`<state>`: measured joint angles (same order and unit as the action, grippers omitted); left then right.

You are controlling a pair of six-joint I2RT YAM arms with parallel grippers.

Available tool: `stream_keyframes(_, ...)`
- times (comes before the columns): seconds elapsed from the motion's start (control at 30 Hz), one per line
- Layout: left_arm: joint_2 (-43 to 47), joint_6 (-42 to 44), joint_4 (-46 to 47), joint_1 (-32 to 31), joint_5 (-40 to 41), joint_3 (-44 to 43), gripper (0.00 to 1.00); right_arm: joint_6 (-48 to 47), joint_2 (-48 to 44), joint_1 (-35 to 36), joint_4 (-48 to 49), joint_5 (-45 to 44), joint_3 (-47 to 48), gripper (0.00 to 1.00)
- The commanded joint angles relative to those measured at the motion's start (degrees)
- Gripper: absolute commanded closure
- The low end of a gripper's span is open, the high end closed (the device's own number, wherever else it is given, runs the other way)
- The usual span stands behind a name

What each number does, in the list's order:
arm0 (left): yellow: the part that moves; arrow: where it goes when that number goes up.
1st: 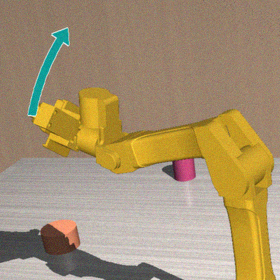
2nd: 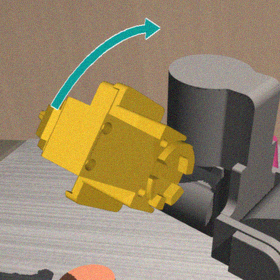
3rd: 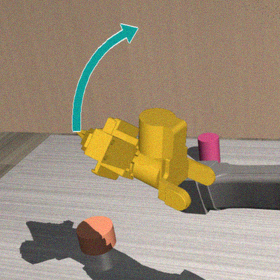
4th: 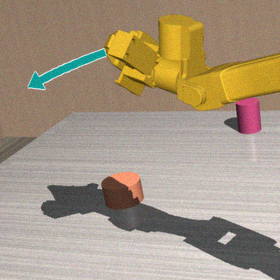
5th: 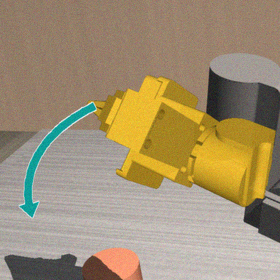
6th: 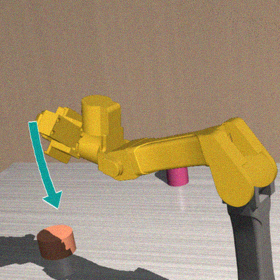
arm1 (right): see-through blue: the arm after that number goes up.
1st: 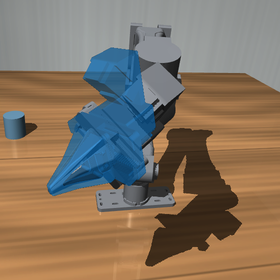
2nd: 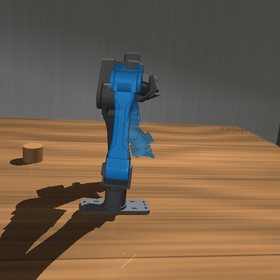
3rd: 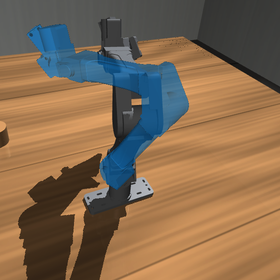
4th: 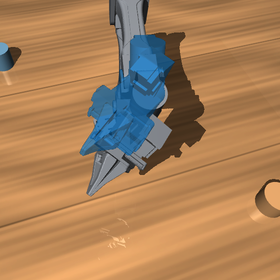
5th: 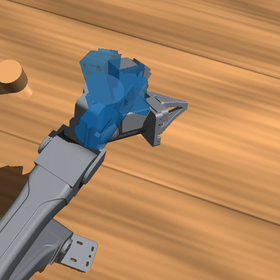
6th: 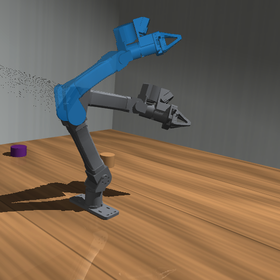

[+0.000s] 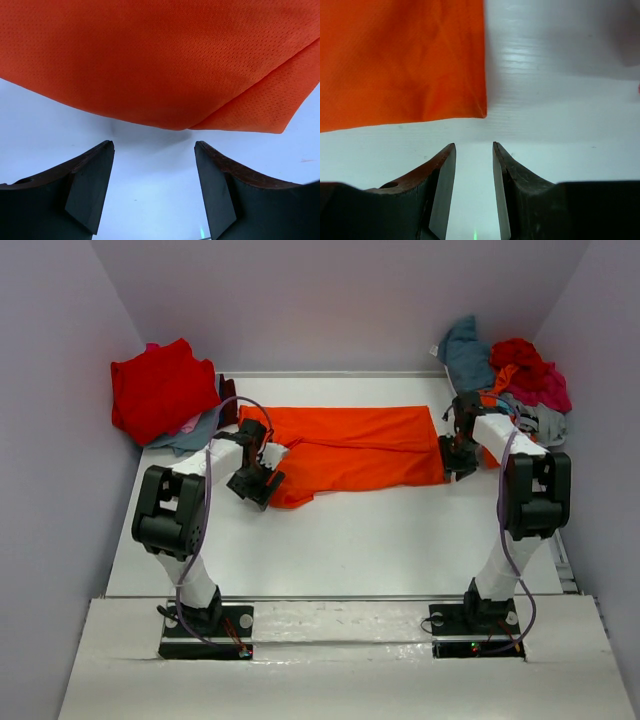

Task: Fold and stack the t-shirts
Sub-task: Fold the tshirt

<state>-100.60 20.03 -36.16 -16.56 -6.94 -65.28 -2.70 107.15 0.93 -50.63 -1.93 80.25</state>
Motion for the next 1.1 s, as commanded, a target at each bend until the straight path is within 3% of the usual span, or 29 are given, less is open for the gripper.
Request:
stream_keyframes(0.0,-0.2,-0.1,-0.1,-0.1,-0.7,-2.7,0.23,1.3,0.4,-1.5,2.6,-2.5,3.5,0.58)
stream_keyframes(0.73,-4.0,-0.8,1.0,-0.1,0.0,-5.1,0.25,0.9,5.6,-2.1,0.9,5.3,5.7,0.59)
stream_keyframes(1.0,-4.4,-0.6,0.7,-0.1,-0.5,-5.7,0.46,0.4,5.1,-2.1,-0.3,6.9,5.9,0.59)
stream_keyframes(1.07,-4.5,-0.7,0.8,-0.1,-0.5,-5.7,0.55,0.3,4.8,-2.1,-0.3,7.2,6.1,0.6)
